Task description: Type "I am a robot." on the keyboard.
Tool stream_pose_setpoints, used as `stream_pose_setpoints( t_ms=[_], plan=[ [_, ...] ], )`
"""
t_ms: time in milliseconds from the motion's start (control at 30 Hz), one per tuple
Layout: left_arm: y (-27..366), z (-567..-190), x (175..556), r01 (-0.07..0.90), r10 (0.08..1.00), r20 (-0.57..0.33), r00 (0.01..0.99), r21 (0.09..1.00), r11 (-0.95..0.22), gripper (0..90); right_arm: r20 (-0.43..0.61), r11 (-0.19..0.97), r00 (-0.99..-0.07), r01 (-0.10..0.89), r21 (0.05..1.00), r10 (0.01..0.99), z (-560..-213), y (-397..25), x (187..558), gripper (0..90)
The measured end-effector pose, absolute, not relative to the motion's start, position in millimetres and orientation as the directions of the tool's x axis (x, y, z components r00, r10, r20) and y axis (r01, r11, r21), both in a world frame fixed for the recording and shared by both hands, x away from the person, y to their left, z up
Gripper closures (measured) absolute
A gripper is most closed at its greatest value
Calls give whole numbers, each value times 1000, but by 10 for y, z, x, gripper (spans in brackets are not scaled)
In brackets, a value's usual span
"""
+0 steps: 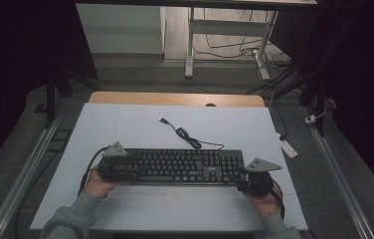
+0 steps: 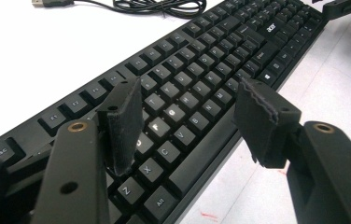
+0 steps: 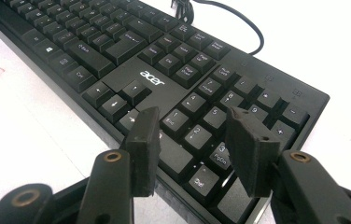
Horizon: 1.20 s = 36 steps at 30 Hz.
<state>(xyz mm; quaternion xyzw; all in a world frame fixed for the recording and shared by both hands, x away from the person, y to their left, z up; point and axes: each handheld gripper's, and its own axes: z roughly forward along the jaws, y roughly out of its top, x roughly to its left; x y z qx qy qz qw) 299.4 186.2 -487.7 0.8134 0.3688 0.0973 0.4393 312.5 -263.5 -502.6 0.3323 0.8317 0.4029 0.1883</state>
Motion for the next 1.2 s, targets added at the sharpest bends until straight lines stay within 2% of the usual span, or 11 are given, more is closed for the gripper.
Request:
stream_pose_setpoints(
  t_ms=[267,667,767,1033,1200],
  plan=[
    [1763,-4886,2972,503,663,-157,732,780,-371,436,-43,452,-709,400,797,704,-5030,-2631,3127,552],
    [1636,-4914,2945,485,628,-146,764,773,-409,528,-44,453,-709,400,797,703,-5031,-2631,3127,552],
    [1615,-4928,2942,479,622,-139,771,769,-422,588,-41,450,-711,399,799,702,-5031,-2629,3127,552],
    [1515,-4993,2935,467,597,-111,794,740,-484,858,-44,453,-709,400,797,704,-5031,-2631,3128,553],
    [1479,-5027,2944,467,595,-100,797,726,-504,889,-43,451,-710,399,798,703,-5031,-2630,3127,552]
  ],
)
